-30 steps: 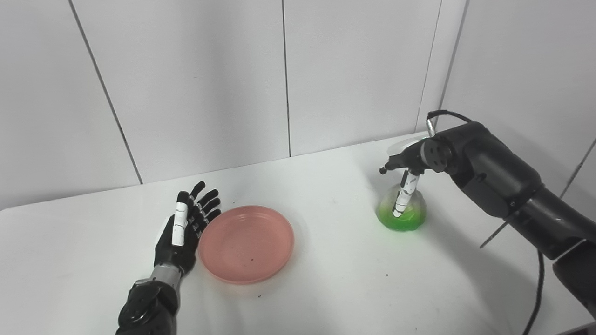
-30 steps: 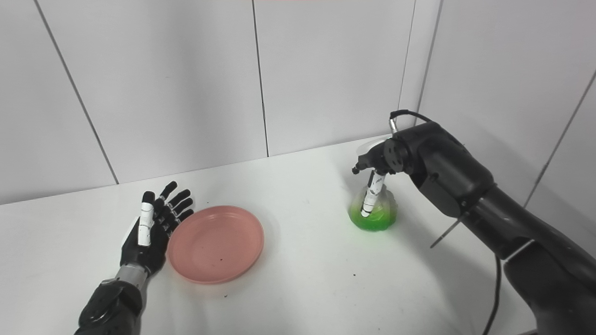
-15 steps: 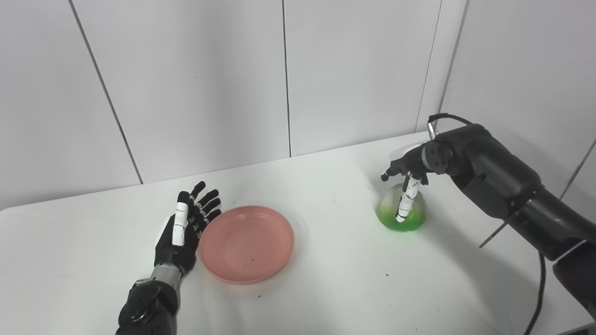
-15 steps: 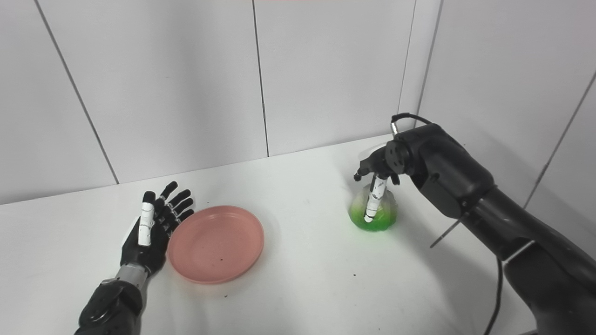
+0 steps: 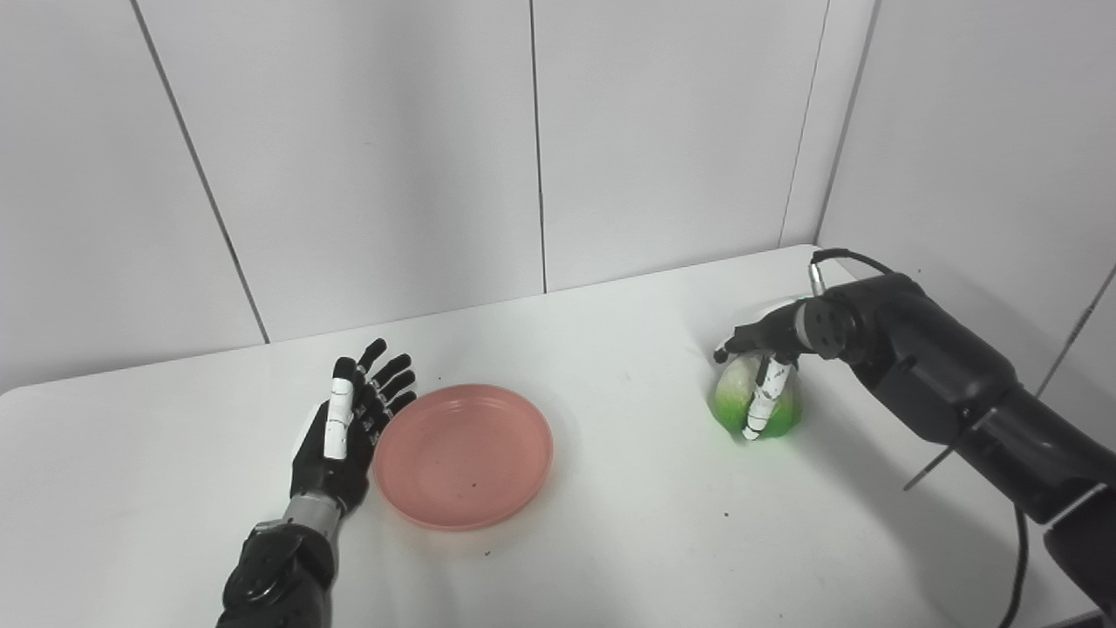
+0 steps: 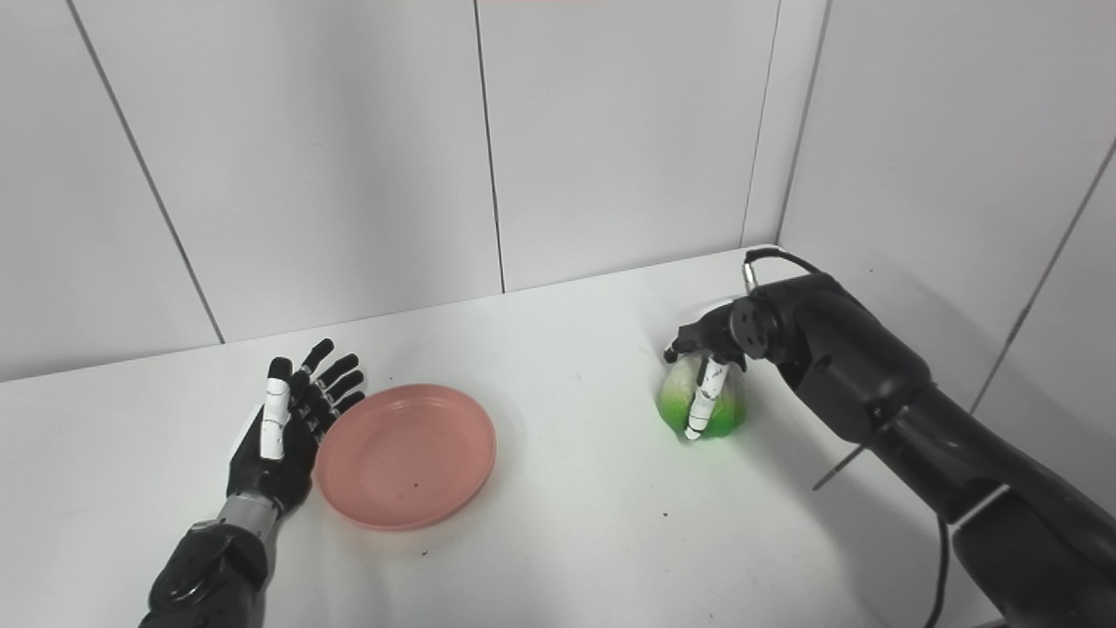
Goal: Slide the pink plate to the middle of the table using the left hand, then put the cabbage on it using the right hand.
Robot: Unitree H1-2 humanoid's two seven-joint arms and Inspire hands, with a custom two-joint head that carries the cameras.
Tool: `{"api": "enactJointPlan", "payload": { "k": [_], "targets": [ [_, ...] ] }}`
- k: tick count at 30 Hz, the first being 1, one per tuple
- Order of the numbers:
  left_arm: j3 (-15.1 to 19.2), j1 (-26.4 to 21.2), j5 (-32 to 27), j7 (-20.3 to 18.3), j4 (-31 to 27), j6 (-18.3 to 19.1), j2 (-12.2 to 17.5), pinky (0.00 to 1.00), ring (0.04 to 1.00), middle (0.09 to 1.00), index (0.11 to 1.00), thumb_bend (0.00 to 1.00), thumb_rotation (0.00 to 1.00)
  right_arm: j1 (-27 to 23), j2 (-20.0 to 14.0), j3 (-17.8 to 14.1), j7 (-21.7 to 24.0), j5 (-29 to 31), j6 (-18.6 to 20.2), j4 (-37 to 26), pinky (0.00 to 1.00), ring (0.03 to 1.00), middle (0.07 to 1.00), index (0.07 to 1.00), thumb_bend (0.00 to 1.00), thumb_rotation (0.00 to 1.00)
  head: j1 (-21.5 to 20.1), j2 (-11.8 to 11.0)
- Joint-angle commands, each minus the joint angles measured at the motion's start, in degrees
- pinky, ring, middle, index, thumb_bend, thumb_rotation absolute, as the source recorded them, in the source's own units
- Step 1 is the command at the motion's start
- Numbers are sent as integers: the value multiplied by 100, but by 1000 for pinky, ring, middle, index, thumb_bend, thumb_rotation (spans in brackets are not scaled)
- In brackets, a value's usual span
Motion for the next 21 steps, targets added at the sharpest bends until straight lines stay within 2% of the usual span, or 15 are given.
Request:
{"api": "enactJointPlan", "payload": {
  "k": [1,3,8,12,16,17,18,19,20,21],
  "targets": [
    [-14,6,55,41,43,208,39,855,882,868,916,937,904,-59,-101,-95,-248,30,-206,33,768,961,1000,901,1000,378,0,-2],
    [-16,18,54,48,12,235,33,851,880,866,913,936,905,20,-98,-116,-427,54,-305,52,774,958,1000,898,1000,380,33,17],
    [-7,46,36,35,-60,293,33,862,885,871,919,936,901,187,-80,-150,-748,82,-440,31,755,895,934,869,1000,357,25,26],
    [-7,35,45,40,-42,283,33,861,883,869,917,937,901,255,-67,-79,-921,-56,-451,27,704,884,931,831,1000,297,37,31],
    [-24,38,68,51,-60,287,31,856,880,866,913,934,905,259,-58,24,-1000,-224,-460,67,601,829,919,787,1000,194,37,31],
    [-31,40,76,54,-66,283,30,856,882,867,914,931,910,253,-54,44,-1013,-246,-469,87,537,745,887,751,981,150,37,31],
    [-26,33,69,50,-45,269,28,855,883,867,914,930,913,249,-48,63,-1048,-265,-486,132,504,701,871,732,970,127,37,31],
    [-22,28,63,47,-28,259,27,855,881,865,911,931,907,247,-45,78,-1075,-276,-495,163,529,718,863,627,916,71,37,31],
    [-21,30,60,48,-31,257,24,855,880,864,910,932,906,261,-49,66,-1146,-238,-562,207,533,722,862,608,907,62,29,44],
    [-21,32,60,49,-37,257,22,853,877,862,910,930,908,272,-53,55,-1197,-209,-612,237,648,776,825,516,624,108,29,44]
  ]
}}
